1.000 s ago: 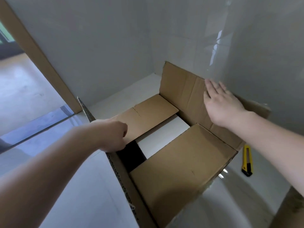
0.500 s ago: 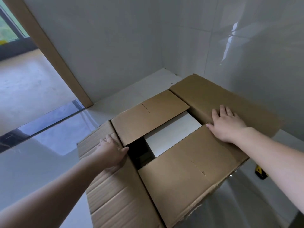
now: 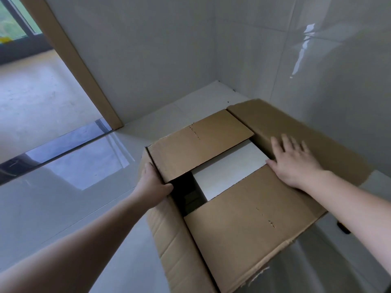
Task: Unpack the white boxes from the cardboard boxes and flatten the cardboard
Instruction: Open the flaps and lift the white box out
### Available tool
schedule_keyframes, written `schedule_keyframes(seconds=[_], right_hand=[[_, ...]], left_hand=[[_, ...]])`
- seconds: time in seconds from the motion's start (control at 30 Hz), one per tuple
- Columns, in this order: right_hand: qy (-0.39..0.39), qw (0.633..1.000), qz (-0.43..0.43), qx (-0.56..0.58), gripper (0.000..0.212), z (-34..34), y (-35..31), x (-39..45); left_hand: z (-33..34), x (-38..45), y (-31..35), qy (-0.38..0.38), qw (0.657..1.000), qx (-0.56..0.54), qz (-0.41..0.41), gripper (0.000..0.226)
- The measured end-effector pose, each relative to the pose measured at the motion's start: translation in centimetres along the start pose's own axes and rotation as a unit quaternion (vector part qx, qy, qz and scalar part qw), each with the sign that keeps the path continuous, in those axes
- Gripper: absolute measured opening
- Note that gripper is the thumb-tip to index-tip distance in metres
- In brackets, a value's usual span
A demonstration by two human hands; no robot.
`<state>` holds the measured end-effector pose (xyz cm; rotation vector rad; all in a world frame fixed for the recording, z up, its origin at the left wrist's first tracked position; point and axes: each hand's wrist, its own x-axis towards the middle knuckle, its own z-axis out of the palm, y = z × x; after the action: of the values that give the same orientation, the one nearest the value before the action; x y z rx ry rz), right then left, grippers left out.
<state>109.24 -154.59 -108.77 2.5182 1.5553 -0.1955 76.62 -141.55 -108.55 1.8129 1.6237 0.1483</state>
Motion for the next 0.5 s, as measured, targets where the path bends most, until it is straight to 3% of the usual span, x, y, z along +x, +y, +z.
schedule_keyframes(seconds=[0.07, 0.1, 0.23, 0.27, 0.4, 0.5], right_hand=[[0.007, 0.996, -0.09, 0.013, 0.06, -0.9, -1.8, -0.4], [-0.002, 0.991, -0.132, 0.022, 0.056, -1.4, -2.9, -0.7], [-0.033, 0.977, -0.209, -0.013, 0.053, -2.7, -6.2, -2.5], [-0.025, 0.977, -0.211, -0.02, 0.052, -3.3, -6.5, -3.0], [0.065, 0.976, -0.21, 0.015, 0.047, -6.7, -6.2, -4.6], [0.057, 0.98, -0.186, 0.039, 0.053, -9.9, -5.6, -5.8]], left_hand=[[-0.3, 0.1, 0.3, 0.047, 0.994, 0.083, 0.062, 0.085], [-0.4, -0.2, 0.6, 0.072, 0.986, 0.112, 0.099, 0.084], [-0.7, -1.3, 1.7, 0.16, 0.923, 0.226, 0.269, 0.017], [-0.9, -1.6, 2.1, 0.165, 0.909, 0.246, 0.293, 0.01], [-2.1, -2.2, 3.3, 0.188, 0.904, 0.263, 0.279, 0.016], [-3.6, -2.2, 4.2, 0.227, 0.895, 0.233, 0.306, 0.011]])
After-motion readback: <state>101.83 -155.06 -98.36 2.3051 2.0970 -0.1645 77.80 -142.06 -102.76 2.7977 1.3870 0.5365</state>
